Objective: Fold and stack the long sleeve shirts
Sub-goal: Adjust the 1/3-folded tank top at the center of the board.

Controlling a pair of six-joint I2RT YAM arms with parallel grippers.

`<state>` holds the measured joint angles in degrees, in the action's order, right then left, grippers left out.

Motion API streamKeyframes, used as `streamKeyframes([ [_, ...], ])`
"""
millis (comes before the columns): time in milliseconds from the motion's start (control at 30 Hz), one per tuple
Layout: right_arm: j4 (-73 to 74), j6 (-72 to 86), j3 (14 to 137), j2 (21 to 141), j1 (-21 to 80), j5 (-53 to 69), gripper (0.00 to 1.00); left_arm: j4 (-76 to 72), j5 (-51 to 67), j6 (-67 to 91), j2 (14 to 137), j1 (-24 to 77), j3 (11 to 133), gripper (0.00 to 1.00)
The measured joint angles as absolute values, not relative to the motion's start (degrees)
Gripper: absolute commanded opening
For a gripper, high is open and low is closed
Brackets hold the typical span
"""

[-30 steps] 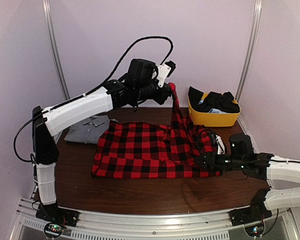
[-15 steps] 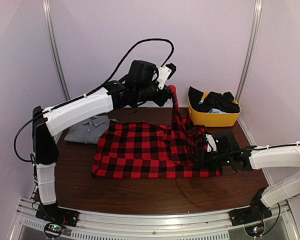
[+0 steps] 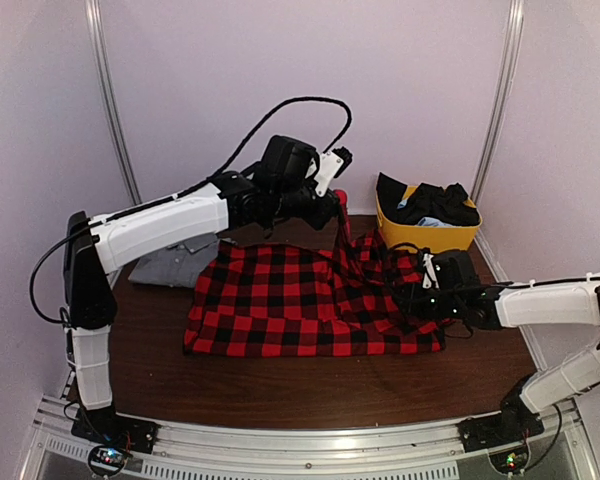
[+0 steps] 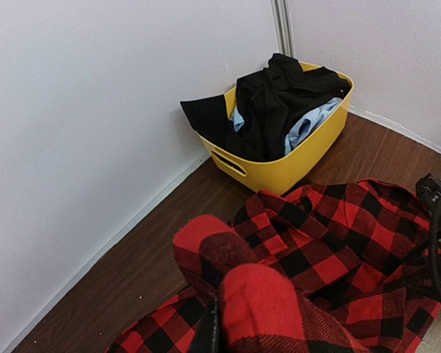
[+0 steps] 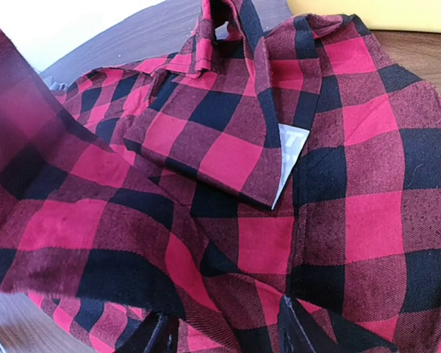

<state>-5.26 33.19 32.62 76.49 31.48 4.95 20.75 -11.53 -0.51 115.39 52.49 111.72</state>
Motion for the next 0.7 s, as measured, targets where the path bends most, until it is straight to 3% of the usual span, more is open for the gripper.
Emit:
streamKeyframes([
  [200, -5.9, 32.9, 29.1, 71.6, 31.5, 7.0, 0.52, 21.1, -11.9, -0.5, 115.3, 52.5, 111.8, 0.00],
  [533, -4.8, 29.7, 27.4, 67.3, 33.2, 9.8, 0.78, 21.1, -12.6, -0.5, 115.3, 52.5, 115.9, 0.00],
  [700, -3.5, 28.2, 26.1, 67.3, 35.7, 9.3, 0.80, 21.1, -12.6, -0.5, 115.3, 52.5, 116.4, 0.00],
])
